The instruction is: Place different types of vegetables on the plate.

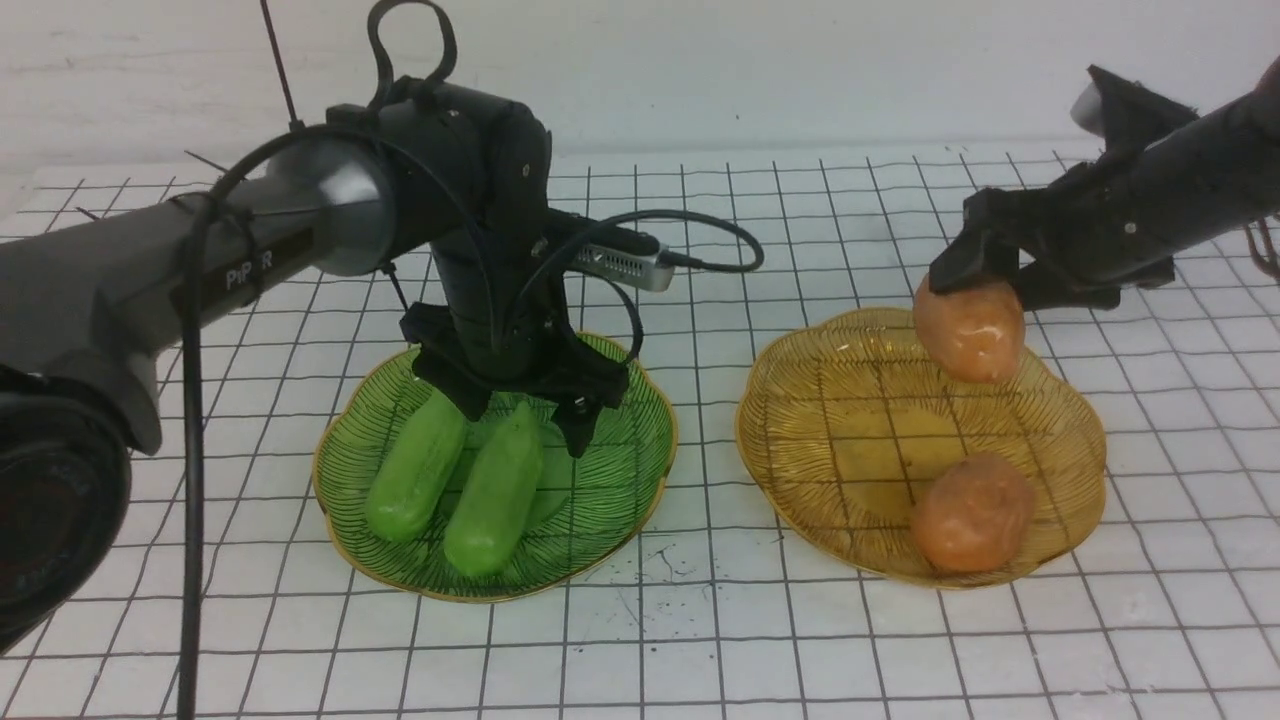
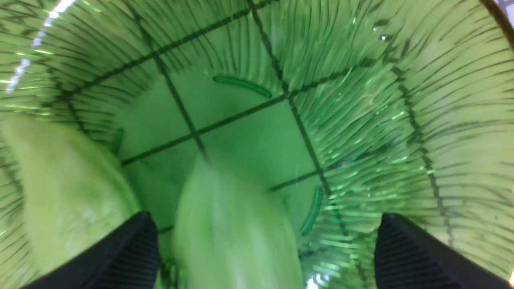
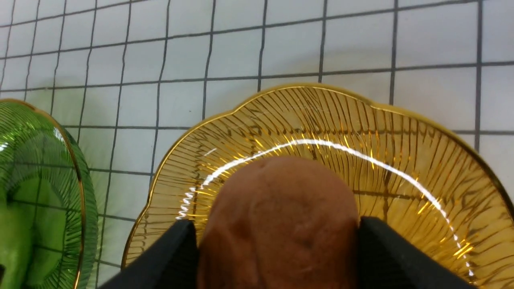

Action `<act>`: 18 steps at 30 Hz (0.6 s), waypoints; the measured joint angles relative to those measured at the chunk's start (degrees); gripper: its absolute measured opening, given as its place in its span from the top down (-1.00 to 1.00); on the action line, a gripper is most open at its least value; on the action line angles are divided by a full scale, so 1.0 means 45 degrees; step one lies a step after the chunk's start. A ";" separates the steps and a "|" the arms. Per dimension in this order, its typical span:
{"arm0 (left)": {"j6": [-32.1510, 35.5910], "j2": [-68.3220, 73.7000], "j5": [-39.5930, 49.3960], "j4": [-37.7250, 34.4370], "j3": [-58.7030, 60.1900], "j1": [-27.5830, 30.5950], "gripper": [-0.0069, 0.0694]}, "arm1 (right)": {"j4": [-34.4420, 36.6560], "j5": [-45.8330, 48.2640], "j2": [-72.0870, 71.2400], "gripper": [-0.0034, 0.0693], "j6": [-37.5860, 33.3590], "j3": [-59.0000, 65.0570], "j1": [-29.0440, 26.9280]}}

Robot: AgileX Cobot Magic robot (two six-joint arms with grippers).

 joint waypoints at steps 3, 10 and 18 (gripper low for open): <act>0.0000 0.0000 0.0821 0.0094 -0.1078 0.0000 -0.69 | -0.0142 -0.0060 0.0000 -0.44 0.0194 0.0000 0.0017; 0.0163 -0.1562 0.1015 0.0082 -0.1585 0.0000 0.69 | -0.0193 0.0196 0.0000 -0.63 0.0689 0.0000 0.0017; 0.0244 -0.4830 0.1166 -0.0004 -0.1585 0.0000 0.84 | -0.0585 0.0861 -0.0631 -0.50 0.0615 0.0013 -0.0013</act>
